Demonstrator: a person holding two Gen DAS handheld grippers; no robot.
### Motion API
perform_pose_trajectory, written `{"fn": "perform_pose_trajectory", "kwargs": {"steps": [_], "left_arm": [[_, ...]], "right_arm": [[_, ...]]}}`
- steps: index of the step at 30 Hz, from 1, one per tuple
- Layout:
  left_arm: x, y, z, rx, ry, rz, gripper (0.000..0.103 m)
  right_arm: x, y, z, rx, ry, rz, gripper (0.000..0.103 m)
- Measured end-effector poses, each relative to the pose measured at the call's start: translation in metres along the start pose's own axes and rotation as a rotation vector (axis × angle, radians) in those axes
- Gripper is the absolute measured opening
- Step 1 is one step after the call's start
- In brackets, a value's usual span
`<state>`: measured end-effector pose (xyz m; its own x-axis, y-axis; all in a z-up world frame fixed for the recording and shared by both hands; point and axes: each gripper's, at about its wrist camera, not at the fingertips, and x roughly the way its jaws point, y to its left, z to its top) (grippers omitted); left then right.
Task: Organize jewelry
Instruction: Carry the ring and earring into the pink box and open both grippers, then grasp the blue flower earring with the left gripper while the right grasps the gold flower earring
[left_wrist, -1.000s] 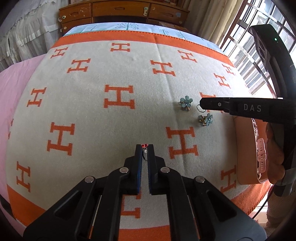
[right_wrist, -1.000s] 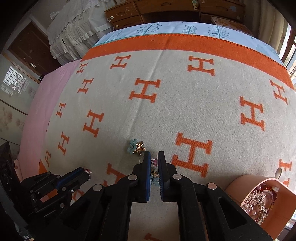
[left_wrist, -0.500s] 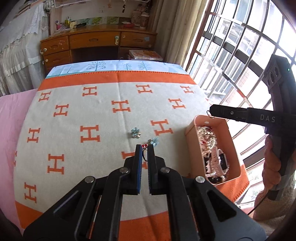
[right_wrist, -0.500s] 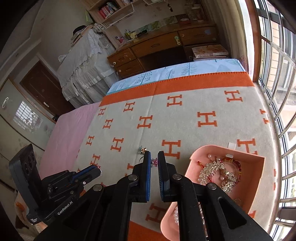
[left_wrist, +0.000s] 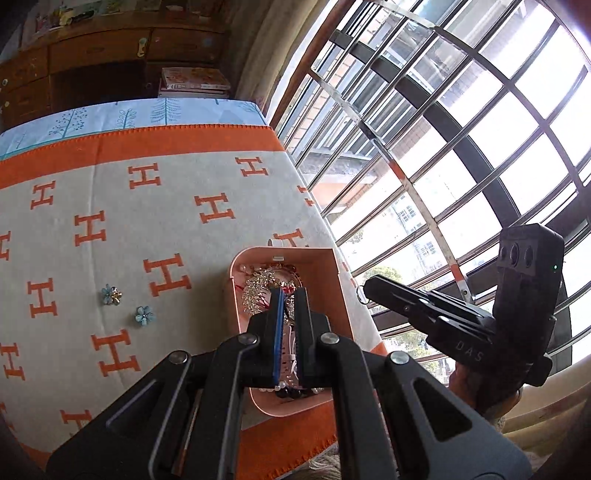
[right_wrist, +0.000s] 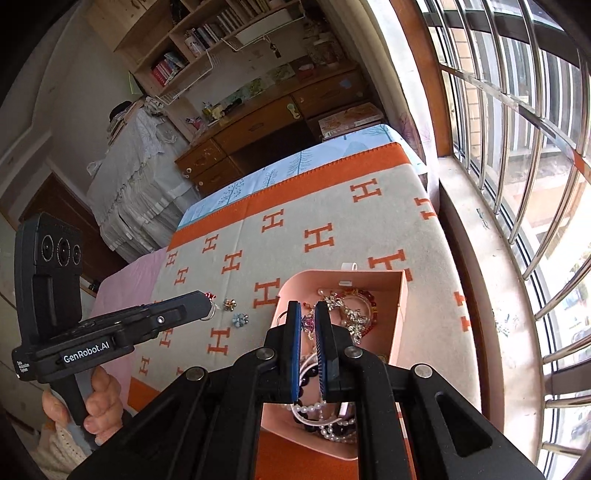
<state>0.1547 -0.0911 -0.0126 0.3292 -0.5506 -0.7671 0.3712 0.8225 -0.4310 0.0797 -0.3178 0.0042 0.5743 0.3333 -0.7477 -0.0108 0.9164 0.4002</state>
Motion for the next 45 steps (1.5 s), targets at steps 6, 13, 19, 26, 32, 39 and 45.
{"fn": "perform_pose_trajectory", "kwargs": {"steps": [6,13,19,26,32,39,45], "left_arm": [[0.045,-0.001,-0.005,0.016,0.064,0.078,0.003],[0.062,-0.004,-0.012,0.093,0.109,0.171,0.017],[0.049,0.000,-0.015,0.090,0.073,0.182,0.048],[0.019,0.019,-0.017,0.052,0.012,0.203,0.048],[-0.015,0.046,-0.020,0.026,-0.037,0.260,0.048],[-0.060,0.089,-0.027,-0.035,-0.105,0.328,0.048],[-0.085,0.116,-0.030,-0.067,-0.145,0.360,0.048]], "right_arm": [[0.036,-0.024,-0.021,0.028,0.093,-0.059,0.008],[0.075,-0.031,-0.021,0.082,0.144,-0.094,0.013],[0.075,-0.030,-0.016,0.095,0.120,-0.106,0.023],[0.067,-0.011,-0.015,0.058,0.107,-0.100,0.023],[0.065,0.018,-0.015,-0.005,0.100,-0.093,0.023],[0.072,0.055,-0.015,-0.075,0.113,-0.068,0.023],[0.081,0.092,-0.013,-0.152,0.119,-0.057,0.032]]}}
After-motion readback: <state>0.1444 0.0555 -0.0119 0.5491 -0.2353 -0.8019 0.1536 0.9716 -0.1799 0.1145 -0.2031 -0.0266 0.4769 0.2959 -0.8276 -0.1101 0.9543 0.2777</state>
